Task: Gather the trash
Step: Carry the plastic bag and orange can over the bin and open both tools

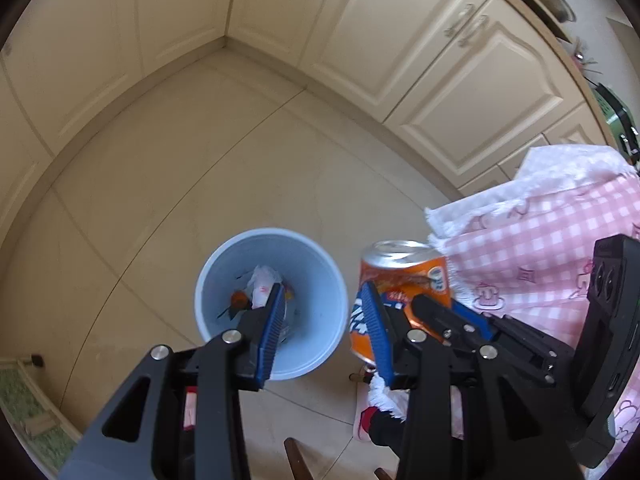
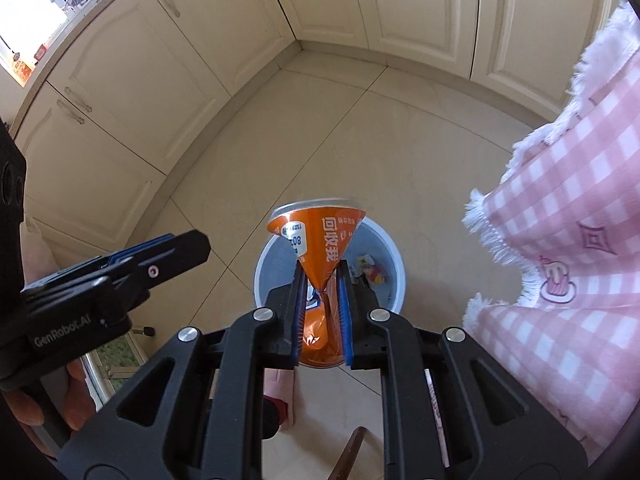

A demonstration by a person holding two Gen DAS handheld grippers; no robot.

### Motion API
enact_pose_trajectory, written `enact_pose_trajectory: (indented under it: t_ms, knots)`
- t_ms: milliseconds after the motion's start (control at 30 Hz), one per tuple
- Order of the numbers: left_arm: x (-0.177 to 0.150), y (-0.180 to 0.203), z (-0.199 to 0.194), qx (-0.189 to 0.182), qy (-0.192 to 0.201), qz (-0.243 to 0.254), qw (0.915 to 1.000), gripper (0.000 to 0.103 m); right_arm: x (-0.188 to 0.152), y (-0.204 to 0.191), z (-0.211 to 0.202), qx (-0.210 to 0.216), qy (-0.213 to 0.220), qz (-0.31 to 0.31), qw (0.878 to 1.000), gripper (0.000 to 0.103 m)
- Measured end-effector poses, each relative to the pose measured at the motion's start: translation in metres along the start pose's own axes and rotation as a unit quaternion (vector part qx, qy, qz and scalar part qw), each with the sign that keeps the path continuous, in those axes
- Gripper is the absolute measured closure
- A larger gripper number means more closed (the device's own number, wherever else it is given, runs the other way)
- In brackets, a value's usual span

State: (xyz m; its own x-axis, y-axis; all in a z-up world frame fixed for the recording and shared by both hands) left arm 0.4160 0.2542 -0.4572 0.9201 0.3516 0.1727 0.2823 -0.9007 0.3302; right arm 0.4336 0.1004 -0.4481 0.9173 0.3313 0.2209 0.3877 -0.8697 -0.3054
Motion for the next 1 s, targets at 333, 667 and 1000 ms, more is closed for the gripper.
enact_pose_trajectory:
  t_ms: [333,667,1000]
  knots:
    - [-0.020,-0.039,0.004,0.006,-0.017,-0.049,0.9986,0.064,0.004,-0.016,0.030,0.009,-0.025,-0.006,1.000,0.088]
    - [-0.025,-0.047,-0.003,0.006,-0.016,-0.051,0.9985,0.064,0.005,-0.026,0.040,0.004,-0.030,-0.013,0.999,0.085]
    - [-0.031,-0.043,-0.023,0.001,-0.005,-0.049,0.9988,0.063,0.003,-0.029,0.019,-0.007,-0.015,-0.014,1.000,0.073]
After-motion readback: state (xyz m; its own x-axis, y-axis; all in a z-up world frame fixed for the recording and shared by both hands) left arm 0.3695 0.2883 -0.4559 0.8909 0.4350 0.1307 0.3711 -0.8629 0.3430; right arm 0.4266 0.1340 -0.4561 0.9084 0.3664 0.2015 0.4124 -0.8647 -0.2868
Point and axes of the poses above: each gripper's, at about its wrist camera, not at the fingertips, and z roughly the way its jaws point, y to its right, x to its top, the point moved 4 cm from there along z, roughly the way its jaws point, and after that the axes turned 9 degrees about -y, right-handed, at the moved point
